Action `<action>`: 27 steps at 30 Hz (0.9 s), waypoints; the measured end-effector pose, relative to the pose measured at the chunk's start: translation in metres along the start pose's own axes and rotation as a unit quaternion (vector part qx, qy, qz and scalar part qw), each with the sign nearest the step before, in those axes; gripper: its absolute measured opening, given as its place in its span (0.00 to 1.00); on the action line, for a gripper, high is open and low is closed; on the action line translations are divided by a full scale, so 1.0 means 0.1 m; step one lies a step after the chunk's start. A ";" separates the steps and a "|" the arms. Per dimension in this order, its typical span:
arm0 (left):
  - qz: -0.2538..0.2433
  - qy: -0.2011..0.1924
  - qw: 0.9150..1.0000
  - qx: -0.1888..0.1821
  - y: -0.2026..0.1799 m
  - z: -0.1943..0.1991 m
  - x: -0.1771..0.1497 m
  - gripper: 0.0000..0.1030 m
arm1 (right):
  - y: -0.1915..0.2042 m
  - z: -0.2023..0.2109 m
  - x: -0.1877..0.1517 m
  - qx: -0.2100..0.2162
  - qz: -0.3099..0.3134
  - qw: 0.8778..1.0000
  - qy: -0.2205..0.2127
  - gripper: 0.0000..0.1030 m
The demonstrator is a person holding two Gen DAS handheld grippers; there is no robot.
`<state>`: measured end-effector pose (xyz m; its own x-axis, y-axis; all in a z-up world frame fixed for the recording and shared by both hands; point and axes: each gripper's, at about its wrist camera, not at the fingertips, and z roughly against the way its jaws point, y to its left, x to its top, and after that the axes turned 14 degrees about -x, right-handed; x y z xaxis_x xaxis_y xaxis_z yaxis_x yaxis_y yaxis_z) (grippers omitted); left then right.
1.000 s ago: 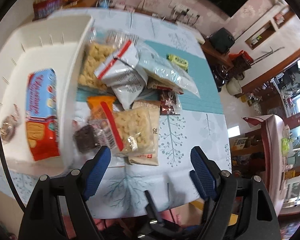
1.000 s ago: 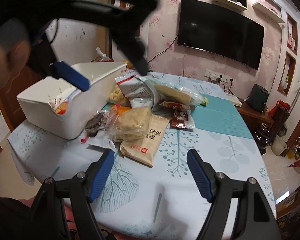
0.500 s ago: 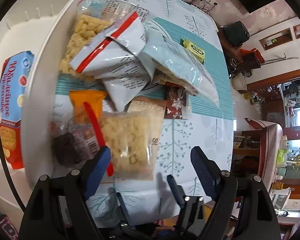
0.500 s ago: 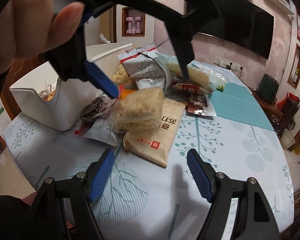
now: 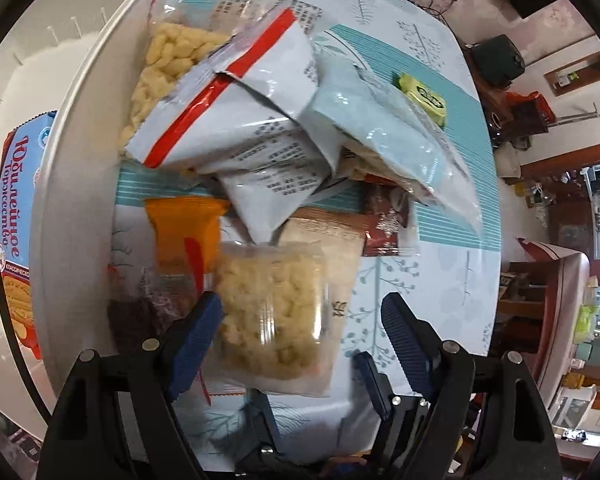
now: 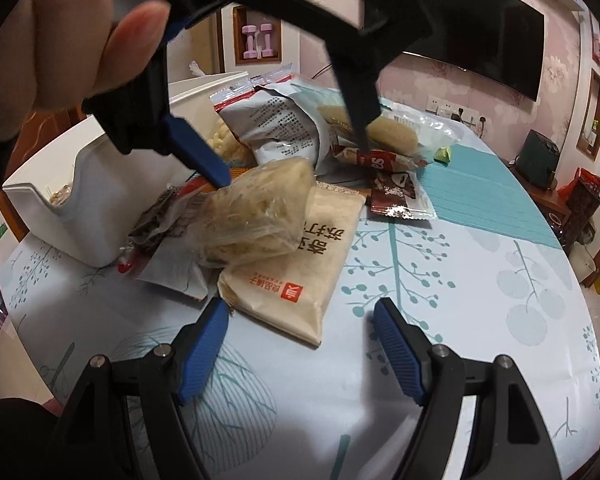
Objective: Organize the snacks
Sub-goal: 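Grasp the clear bag of puffed snacks with the left tool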
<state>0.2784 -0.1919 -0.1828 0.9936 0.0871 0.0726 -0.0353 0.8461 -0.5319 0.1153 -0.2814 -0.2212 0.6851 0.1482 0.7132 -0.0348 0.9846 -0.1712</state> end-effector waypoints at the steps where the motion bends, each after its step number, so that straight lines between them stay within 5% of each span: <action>1: -0.002 0.000 1.000 0.002 0.00 0.00 -0.01 0.79 | 0.00 0.00 0.00 0.000 0.001 1.000 0.000 0.73; 18: -0.058 0.008 0.996 0.073 -0.07 -0.23 0.02 0.79 | -0.01 -0.14 0.14 0.028 -0.012 0.999 0.008 0.73; 22: -0.063 -0.011 0.993 0.097 -0.07 -0.22 0.02 0.63 | -0.03 -0.16 0.15 0.034 -0.018 0.999 0.008 0.73; 27: -0.062 -0.019 0.994 0.084 -0.04 -0.18 0.04 0.57 | -0.09 -0.19 0.16 0.028 -0.026 0.999 0.008 0.53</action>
<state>0.2842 -0.2043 -0.1962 0.9869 -0.0057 0.1615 0.0657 0.9271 -0.3691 0.1406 -0.2899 -0.2208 0.6979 0.0948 0.7099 -0.0390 0.9948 -0.0945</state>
